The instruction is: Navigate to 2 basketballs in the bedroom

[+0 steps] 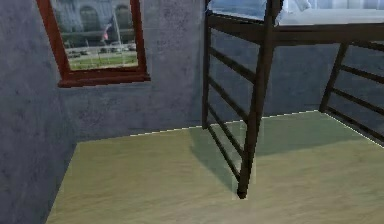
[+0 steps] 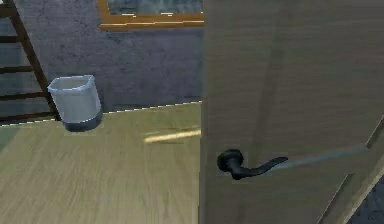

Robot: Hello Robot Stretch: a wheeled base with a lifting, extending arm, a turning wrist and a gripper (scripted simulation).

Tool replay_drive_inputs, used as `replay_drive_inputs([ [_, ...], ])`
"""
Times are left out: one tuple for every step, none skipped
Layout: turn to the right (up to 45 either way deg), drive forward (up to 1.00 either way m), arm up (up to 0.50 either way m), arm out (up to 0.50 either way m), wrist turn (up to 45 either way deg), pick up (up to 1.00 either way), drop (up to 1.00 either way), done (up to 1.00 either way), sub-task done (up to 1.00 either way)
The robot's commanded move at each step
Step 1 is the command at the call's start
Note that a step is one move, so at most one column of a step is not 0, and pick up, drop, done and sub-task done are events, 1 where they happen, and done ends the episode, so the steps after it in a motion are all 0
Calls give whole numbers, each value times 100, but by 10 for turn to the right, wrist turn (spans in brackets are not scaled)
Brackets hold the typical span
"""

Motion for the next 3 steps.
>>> replay_drive_inputs([
  [450, 0, 0, 0, 0, 0, 0, 0, 0],
  [120, 0, 0, 0, 0, 0, 0, 0, 0],
  [0, 35, 0, 0, 0, 0, 0, 0, 0],
])
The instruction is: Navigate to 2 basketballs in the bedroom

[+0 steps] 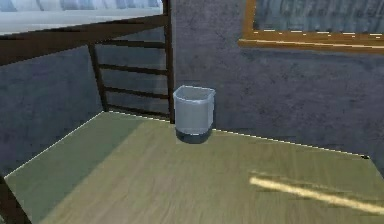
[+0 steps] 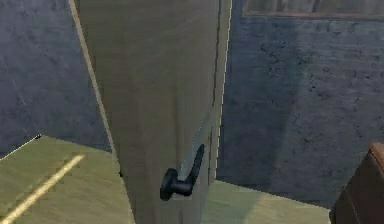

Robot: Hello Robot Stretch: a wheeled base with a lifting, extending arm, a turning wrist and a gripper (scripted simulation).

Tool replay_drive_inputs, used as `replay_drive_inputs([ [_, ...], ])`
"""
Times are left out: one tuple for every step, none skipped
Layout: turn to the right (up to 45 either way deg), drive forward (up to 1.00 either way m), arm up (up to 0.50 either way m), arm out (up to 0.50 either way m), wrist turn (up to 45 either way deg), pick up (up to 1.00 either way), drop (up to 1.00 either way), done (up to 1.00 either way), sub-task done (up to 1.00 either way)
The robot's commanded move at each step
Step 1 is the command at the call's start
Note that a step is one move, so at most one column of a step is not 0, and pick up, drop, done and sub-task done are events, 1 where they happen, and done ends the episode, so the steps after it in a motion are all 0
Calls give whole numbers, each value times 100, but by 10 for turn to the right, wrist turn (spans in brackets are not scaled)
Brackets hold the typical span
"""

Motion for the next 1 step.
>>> replay_drive_inputs([
  [180, 0, 0, 0, 0, 0, 0, 0, 0],
])
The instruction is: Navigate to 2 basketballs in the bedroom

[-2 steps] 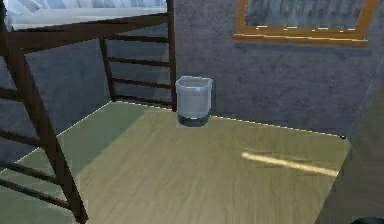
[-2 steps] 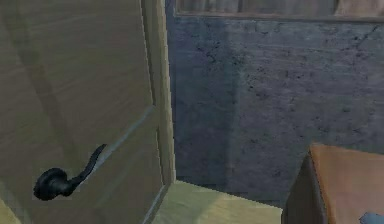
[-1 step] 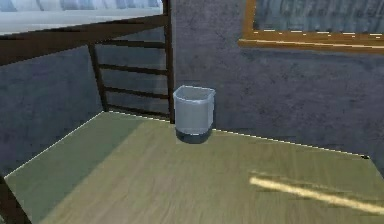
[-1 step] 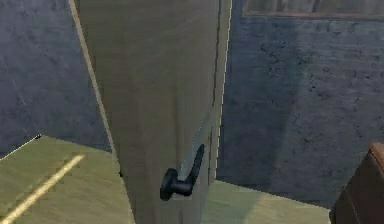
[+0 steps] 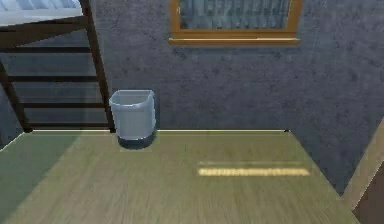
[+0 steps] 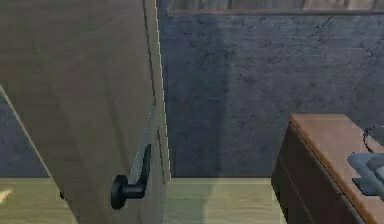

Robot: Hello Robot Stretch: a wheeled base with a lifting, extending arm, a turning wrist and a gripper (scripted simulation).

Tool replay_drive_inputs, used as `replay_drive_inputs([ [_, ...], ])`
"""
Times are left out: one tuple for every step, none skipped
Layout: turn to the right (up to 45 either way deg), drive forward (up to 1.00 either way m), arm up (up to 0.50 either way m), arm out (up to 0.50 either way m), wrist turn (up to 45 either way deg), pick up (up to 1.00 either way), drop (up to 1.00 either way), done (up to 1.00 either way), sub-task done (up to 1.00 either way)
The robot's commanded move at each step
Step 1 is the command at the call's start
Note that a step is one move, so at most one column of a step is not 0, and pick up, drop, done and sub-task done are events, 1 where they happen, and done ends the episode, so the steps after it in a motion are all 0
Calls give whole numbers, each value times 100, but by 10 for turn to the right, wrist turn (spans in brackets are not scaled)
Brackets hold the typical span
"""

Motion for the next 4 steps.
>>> replay_drive_inputs([
  [0, 40, 0, 0, 0, 0, 0, 0, 0],
  [420, 0, 0, 0, 0, 0, 0, 0, 0],
  [0, 25, 0, 0, 0, 0, 0, 0, 0],
  [420, 0, 0, 0, 0, 0, 0, 0, 0],
])
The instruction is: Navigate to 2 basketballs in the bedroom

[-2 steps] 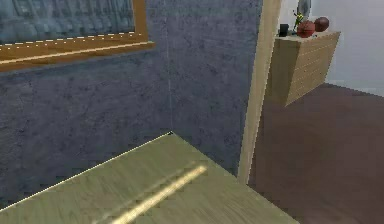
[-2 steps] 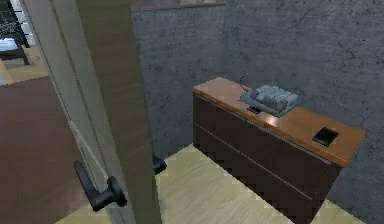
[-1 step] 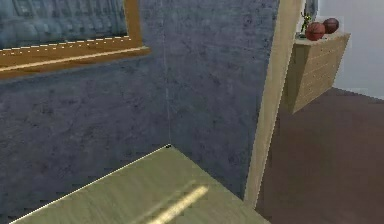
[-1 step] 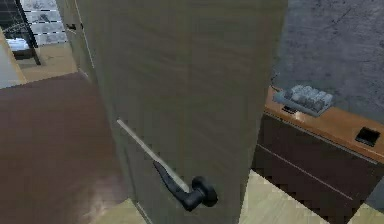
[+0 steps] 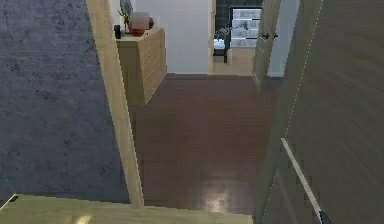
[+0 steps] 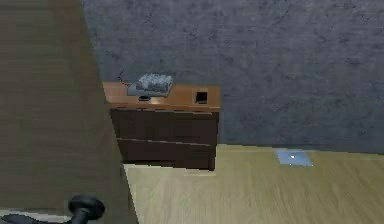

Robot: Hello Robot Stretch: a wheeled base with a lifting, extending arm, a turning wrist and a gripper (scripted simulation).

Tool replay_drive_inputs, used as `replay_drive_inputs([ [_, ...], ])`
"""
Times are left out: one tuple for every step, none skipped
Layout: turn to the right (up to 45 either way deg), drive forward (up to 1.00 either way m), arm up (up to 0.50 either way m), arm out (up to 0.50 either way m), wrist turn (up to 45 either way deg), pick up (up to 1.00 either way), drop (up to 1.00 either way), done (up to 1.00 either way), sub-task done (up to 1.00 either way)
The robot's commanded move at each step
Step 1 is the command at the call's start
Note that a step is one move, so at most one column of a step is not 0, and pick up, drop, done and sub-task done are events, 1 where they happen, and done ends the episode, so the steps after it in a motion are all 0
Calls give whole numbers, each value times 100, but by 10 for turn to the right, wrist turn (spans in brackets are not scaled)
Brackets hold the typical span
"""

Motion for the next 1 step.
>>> replay_drive_inputs([
  [0, 100, 0, 0, 0, 0, 0, 0, 0],
])
